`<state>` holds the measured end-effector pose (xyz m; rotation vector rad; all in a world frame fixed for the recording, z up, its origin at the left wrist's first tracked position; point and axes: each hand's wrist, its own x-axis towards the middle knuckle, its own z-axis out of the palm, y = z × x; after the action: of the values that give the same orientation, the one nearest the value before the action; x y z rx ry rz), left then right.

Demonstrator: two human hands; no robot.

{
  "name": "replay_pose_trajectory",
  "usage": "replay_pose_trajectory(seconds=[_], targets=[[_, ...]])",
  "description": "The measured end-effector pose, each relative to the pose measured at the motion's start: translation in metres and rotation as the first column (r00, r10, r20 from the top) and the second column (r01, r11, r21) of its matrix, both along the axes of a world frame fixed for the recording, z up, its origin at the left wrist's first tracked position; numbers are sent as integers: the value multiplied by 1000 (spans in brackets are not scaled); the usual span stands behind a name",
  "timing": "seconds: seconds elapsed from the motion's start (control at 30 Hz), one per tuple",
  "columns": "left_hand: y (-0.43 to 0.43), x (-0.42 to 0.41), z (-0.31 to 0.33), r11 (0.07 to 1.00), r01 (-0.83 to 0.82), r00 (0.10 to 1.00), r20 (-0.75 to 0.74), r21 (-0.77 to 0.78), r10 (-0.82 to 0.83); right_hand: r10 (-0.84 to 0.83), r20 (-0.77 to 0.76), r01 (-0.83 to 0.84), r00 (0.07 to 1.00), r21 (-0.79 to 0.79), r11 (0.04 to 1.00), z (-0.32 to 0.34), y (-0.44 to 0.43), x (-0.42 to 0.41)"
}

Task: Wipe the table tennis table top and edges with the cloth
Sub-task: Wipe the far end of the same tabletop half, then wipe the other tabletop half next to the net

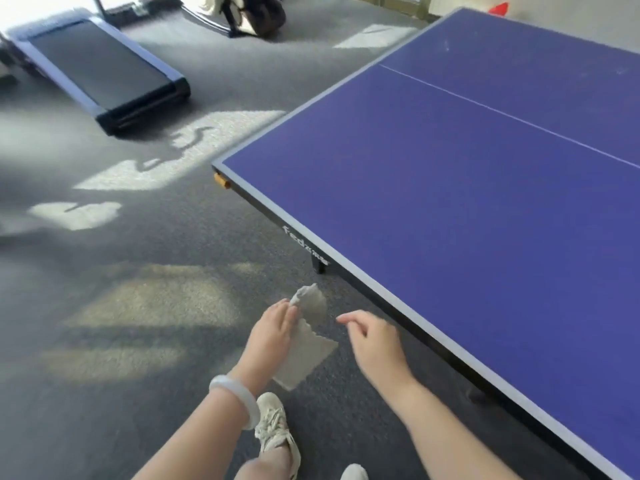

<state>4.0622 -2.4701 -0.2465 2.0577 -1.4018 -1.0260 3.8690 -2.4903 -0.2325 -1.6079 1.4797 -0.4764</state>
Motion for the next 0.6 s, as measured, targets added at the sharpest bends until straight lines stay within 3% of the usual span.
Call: replay_pose_trajectory(seconds=[0.13, 0.3, 0.37, 0.47, 0.5, 0.53, 0.6], targets=[[17, 7, 25, 991, -121, 969, -222, -53, 107, 65, 129, -75, 990, 71, 995, 23, 24, 52], [16, 57, 41, 947, -311, 807, -504, 82, 308, 43, 296, -136, 954, 304, 943, 39, 14, 117], [13, 81, 44, 914, -364, 697, -598, 182, 396, 11, 342, -144, 940, 366, 920, 44, 5, 156], [2, 131, 47, 791, -442, 311, -755, 423, 577, -42, 360, -109, 932, 390, 914, 50, -15, 224], [-4, 151, 51, 775, -426, 226, -774, 467, 591, -53, 351, -93, 935, 388, 917, 52, -23, 247], [-9, 171, 53, 774, -408, 188, -785, 485, 591, -58, 335, -79, 940, 380, 922, 56, -31, 269], [-25, 209, 63, 809, -400, 248, -798, 431, 549, -40, 287, -62, 957, 338, 939, 62, -50, 308]])
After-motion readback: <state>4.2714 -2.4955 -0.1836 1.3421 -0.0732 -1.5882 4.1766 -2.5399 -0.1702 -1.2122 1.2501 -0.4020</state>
